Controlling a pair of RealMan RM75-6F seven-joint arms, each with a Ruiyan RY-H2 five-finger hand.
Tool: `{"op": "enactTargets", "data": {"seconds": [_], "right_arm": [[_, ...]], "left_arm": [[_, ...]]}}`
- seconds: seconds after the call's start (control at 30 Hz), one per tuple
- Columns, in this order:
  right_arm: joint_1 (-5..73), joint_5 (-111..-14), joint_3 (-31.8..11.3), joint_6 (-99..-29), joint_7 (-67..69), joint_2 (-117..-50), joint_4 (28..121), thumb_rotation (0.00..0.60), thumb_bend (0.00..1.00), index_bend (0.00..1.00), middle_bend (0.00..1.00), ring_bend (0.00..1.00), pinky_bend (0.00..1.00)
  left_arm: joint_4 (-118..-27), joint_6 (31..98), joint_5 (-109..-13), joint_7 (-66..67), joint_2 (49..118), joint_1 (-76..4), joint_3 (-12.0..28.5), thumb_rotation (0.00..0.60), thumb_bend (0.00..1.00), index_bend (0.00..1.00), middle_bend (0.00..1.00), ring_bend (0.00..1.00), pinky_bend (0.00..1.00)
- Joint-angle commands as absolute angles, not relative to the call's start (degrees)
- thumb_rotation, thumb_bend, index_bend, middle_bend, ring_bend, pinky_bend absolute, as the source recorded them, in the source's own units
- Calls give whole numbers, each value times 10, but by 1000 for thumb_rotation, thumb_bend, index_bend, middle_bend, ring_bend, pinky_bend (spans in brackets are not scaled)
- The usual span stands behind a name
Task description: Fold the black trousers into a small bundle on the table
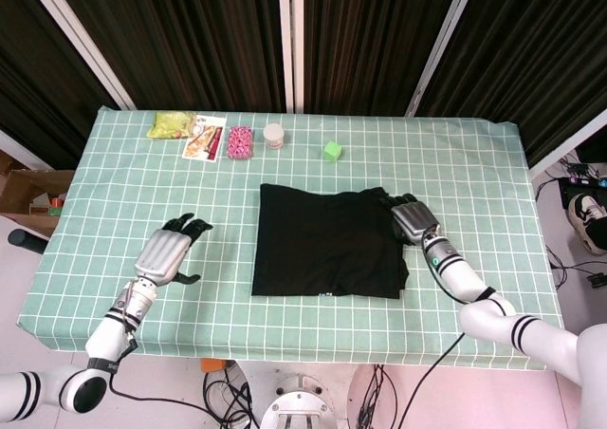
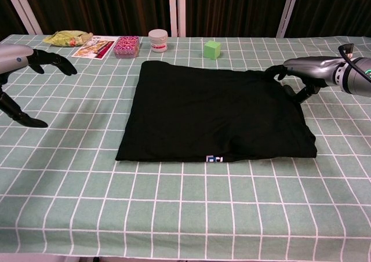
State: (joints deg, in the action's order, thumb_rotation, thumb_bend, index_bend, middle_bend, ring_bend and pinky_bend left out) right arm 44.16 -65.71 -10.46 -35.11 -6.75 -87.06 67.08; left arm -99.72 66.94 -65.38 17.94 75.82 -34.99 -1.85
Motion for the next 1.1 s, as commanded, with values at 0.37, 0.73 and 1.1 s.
{"op": "enactTargets", "data": {"seconds": [0.37,0.73,1.1], "right_arm": [[370,-839,-44,-526,-49,-737,930,600,658,161,157,110,137],[287,-944,78,-597,-12,-714,943,600,719,194,174,110,137],[280,-873,67,-547,-47,-736,868,600,724,194,166,110,137]], "left_arm": [[-995,664,-672,174,751,-330,-5,600,50,197,183,77,192],[-984,645,-677,182,760,-327,4,600,50,196,184,77,192],[-984,641,-676,197,766,-319,10,600,50,196,184,77,190]]}}
